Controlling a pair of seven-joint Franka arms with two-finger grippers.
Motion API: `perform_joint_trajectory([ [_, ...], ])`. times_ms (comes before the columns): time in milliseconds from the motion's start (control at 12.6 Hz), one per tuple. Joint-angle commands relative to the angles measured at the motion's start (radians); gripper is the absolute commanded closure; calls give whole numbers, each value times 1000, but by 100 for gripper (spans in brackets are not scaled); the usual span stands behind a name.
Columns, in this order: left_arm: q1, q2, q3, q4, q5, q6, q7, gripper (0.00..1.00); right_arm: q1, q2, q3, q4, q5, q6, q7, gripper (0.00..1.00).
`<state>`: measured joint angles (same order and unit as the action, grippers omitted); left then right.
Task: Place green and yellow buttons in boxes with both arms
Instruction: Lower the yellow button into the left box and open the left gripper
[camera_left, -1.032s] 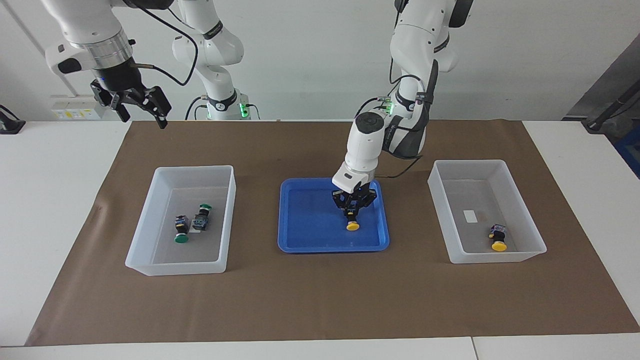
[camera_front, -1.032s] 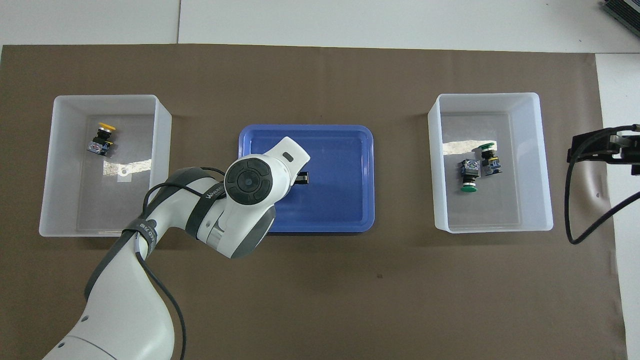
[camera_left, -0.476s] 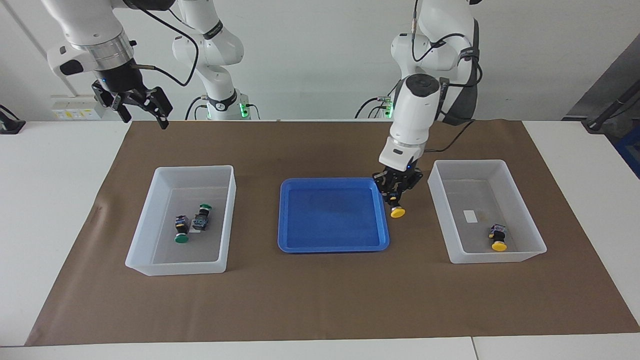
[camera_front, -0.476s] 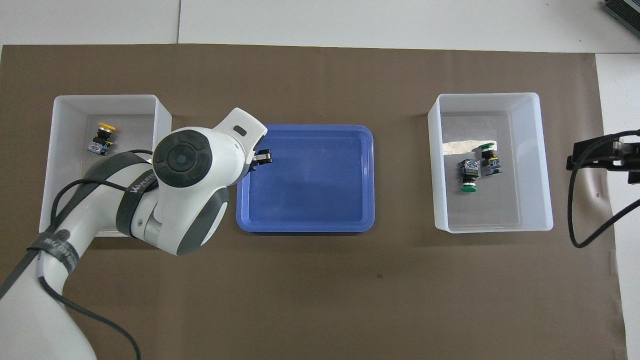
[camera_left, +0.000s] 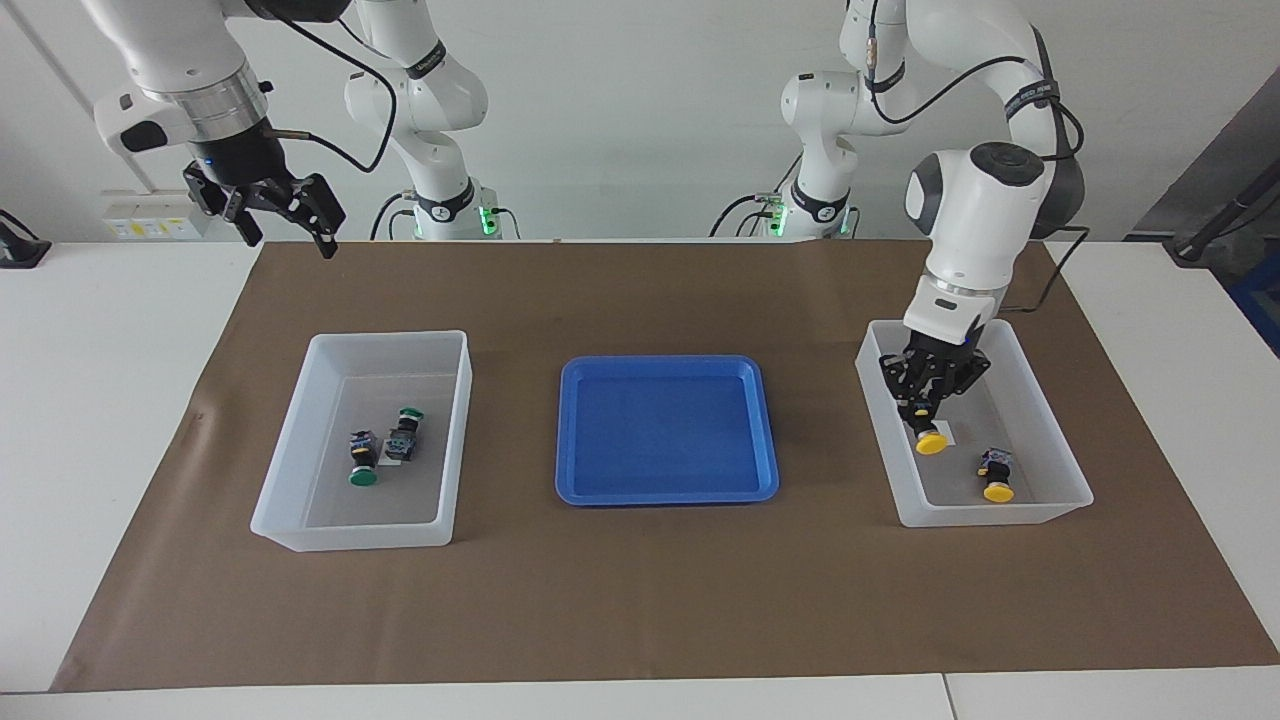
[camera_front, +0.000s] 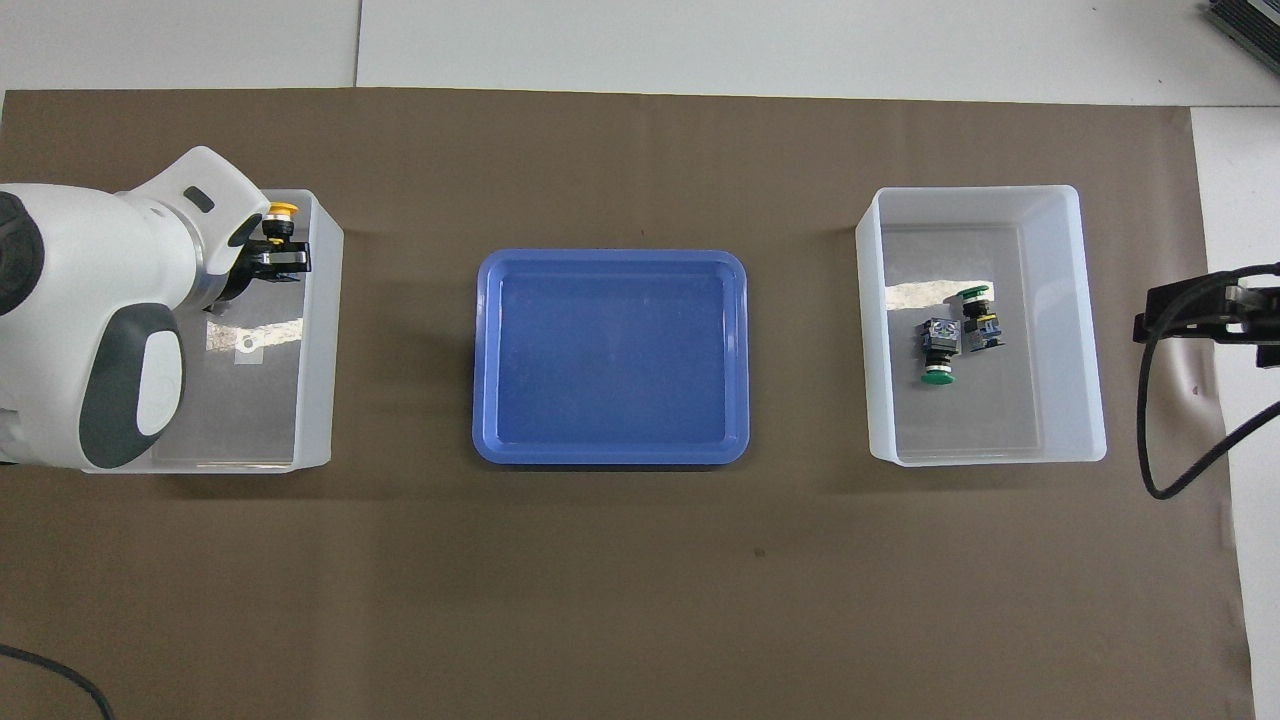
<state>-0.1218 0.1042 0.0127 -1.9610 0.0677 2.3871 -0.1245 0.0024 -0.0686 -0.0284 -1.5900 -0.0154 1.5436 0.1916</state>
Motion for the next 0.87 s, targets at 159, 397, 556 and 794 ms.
perform_joint_trajectory([
  [159,108,69,-14,-2,-16,75,178,100,21,-10,-28,-16,20,9,-35,0],
  [397,134,129,-14,-1,-23,95,183,100,19,-16,-30,-27,18,6,-31,0],
  [556,137,167,-14,2,-25,84,181,100,19,-16,-30,-27,12,6,-34,0],
  [794,139,227,-14,11,-63,136,183,100,21,-17,-28,-33,5,9,-69,0],
])
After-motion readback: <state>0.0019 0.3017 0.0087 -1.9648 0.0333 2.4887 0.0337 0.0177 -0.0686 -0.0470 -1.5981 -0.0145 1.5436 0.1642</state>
